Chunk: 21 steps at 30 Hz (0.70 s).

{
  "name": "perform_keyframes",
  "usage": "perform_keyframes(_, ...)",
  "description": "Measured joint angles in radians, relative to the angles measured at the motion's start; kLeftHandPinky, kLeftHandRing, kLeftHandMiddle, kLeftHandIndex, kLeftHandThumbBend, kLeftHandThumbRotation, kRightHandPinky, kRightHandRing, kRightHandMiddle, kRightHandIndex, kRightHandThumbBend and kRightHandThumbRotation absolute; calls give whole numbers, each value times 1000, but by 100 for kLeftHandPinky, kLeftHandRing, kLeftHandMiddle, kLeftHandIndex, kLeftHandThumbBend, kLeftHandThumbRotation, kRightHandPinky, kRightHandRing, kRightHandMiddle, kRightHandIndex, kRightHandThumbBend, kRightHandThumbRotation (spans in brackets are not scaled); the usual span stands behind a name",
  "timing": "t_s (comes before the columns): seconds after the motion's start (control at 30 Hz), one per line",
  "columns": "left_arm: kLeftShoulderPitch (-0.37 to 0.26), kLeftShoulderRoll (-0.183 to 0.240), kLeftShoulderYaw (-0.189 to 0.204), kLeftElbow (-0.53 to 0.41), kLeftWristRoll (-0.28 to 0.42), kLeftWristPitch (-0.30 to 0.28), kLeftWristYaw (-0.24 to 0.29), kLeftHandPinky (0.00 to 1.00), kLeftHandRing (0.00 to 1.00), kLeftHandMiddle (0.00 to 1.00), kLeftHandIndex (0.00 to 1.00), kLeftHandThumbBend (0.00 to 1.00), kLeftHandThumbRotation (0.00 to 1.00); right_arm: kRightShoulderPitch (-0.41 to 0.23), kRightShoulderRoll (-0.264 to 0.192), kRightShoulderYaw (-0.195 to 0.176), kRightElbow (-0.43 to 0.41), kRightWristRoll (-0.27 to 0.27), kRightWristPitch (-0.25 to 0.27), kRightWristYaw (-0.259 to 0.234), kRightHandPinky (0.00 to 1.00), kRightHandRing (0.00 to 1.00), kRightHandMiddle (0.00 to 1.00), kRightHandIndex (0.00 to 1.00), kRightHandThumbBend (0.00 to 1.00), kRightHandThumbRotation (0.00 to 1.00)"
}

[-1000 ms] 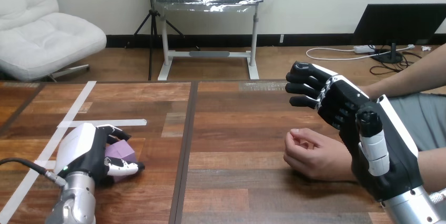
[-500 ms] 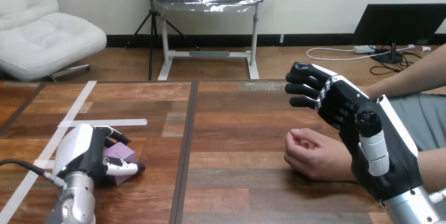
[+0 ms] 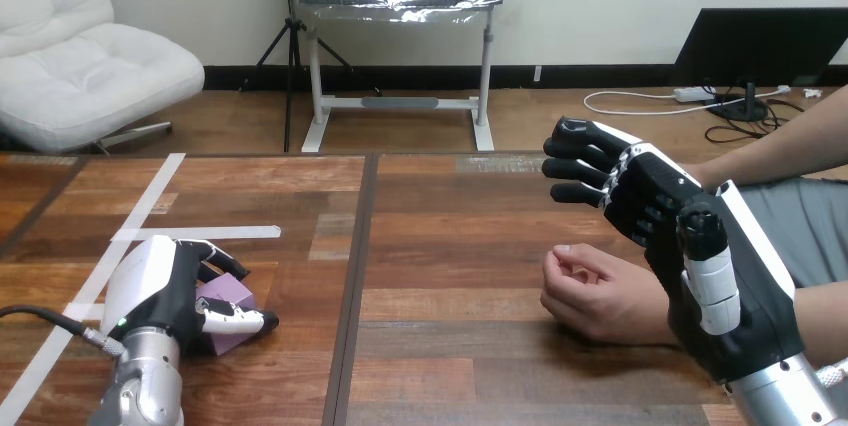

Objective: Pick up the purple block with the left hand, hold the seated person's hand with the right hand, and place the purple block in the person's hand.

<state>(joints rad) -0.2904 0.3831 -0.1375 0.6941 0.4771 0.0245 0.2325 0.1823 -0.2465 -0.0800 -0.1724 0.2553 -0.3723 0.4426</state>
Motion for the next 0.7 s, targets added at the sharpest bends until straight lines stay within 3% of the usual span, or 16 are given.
perform_keyframes(0.47,17,-3,2,-29,-12,1,6,42,45,49,48,78,0,0,0,-1,0,-3,0,0,77,81,83,82,90,99)
perform_keyframes(0.7,43,-6,3,-71,-19,6,6,44,46,49,48,78,0,-4,-1,-3,2,-47,0,-11,77,81,83,82,92,97)
